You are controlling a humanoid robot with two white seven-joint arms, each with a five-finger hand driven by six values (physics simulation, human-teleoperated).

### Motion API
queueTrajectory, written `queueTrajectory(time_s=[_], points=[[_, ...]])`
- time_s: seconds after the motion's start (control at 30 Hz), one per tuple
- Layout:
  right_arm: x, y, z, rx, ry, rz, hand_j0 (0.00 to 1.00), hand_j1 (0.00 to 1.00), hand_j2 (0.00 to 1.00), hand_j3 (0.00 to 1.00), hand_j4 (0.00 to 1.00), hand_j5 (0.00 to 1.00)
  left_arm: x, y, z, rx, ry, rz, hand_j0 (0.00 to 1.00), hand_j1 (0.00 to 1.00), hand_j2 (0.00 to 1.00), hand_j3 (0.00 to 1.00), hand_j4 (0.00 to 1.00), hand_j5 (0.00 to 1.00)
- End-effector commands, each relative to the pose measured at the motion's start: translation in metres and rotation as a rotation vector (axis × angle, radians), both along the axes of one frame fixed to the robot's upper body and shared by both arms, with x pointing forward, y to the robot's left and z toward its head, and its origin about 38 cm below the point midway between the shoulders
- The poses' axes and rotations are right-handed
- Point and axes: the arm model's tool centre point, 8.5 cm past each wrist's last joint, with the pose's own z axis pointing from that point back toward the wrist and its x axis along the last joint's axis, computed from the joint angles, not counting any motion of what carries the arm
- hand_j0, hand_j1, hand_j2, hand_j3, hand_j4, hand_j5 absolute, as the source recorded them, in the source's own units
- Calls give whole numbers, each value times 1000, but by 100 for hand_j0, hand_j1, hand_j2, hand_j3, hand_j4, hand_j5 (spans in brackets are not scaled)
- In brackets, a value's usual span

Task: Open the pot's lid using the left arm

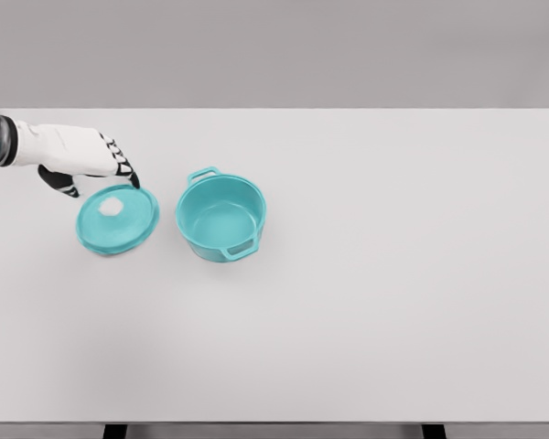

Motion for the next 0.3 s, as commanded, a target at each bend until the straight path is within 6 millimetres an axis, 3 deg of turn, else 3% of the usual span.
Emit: queueTrajectory(time_s=[0.0,0.07,0.13,0.2,0.27], points=[[0,0,0,0,0,0,100,100,100,100,100,100,2,7,-1,-1,3,26,100,100,100,100,100,100],[0,0,0,0,0,0,100,100,100,100,100,100,11,31,-3,0,12,107,100,100,100,100,100,100],[0,0,0,1,1,0,100,100,100,100,100,100,21,82,-9,-2,29,277,100,100,100,100,100,100],[0,0,0,0,0,0,100,100,100,100,100,100,25,115,-15,-21,51,394,100,100,100,100,100,100],[0,0,0,0,0,0,100,100,100,100,100,100,25,120,-16,-21,52,409,100,100,100,100,100,100]])
